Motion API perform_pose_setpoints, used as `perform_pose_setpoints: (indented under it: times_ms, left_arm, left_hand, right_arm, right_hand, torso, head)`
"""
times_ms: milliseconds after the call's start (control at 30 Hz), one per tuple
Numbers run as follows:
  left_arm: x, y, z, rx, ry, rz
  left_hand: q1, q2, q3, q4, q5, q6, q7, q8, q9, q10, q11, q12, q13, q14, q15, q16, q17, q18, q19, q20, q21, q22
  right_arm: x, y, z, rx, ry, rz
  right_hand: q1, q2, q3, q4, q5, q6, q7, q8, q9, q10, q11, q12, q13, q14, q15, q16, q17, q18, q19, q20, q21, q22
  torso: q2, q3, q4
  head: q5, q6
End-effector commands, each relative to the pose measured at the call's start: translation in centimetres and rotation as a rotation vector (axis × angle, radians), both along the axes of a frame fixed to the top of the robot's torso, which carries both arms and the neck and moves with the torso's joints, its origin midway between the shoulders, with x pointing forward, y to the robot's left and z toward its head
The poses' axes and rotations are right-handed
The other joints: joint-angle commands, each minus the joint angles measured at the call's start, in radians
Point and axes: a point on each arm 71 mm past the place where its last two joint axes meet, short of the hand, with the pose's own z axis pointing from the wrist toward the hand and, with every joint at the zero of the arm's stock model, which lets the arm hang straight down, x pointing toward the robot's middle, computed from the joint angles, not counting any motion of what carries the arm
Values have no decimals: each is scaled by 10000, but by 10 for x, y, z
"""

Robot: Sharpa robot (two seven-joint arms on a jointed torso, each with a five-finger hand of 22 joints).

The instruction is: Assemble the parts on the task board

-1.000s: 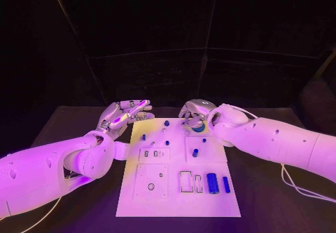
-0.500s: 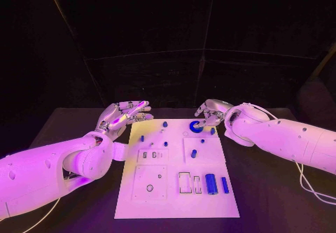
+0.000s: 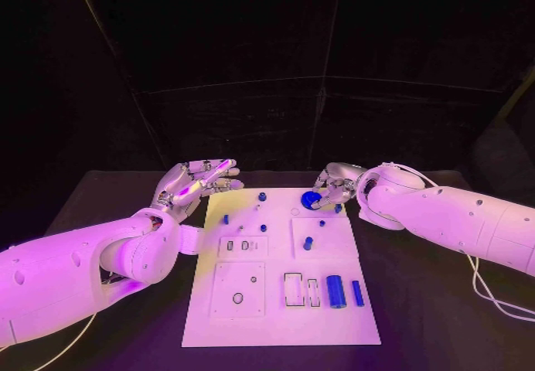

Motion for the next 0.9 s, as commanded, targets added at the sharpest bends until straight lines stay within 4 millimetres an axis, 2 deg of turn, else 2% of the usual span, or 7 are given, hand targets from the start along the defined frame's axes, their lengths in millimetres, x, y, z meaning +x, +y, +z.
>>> perform_pose_setpoints:
  times_ms: [33, 500, 700, 900]
  left_arm:
    - [0, -1, 2, -45, -97, -146]
    - [1, -1, 1, -34, -90, -132]
    - [1, -1, 1, -36, -81, -147]
    - [1, -1, 1, -36, -66, -160]
  left_hand:
    - [102, 14, 8, -69, 32, 46, 48, -66, -10, 30, 29, -60, -15, -66, -18, -36, -1, 138, 74, 18, -46, -11]
    - [101, 22, 6, -83, 32, 53, 44, -72, -8, 31, 29, -68, -13, -68, -16, -47, 1, 138, 80, 20, -51, -18]
    - [101, 22, 6, -83, 32, 53, 44, -72, -8, 31, 29, -68, -13, -68, -16, -47, 1, 138, 80, 20, -51, -18]
    - [101, 22, 6, -83, 32, 53, 44, -72, -8, 31, 29, -68, -13, -68, -16, -47, 1, 138, 80, 20, -51, -18]
  right_arm:
    - [0, 1, -1, -329, 256, 59]
    - [2, 7, -1, -394, 111, 67]
    - [3, 10, -1, -541, 60, -2]
    - [3, 11, -1, -733, 15, -128]
  right_hand:
    - [114, 66, -56, 18, 43, 106, -15, 85, 14, 82, 5, 78, 83, 835, 79, 47, 1578, -102, 87, -1, 51, 723]
    - [299, 379, 61, 13, -37, 297, -56, 238, 15, 263, -30, 337, 452, 847, 54, 90, 1677, -131, 176, -17, 121, 873]
    - [35, 448, -19, 227, -49, 413, -83, 300, 7, 374, -46, 468, 634, 857, 45, 114, 1735, -143, 211, -25, 149, 934]
    - [44, 480, -10, 246, -73, 488, -106, 338, 11, 421, -65, 523, 712, 863, 33, 125, 1766, -154, 246, -32, 170, 986]
  torso:
    - [-1, -4, 17]
    - [2, 0, 15]
    - [2, -1, 28]
    - [2, -1, 16]
  head:
    - [2, -16]
    - [-16, -45]
    - [-59, -17]
    - [-59, -31]
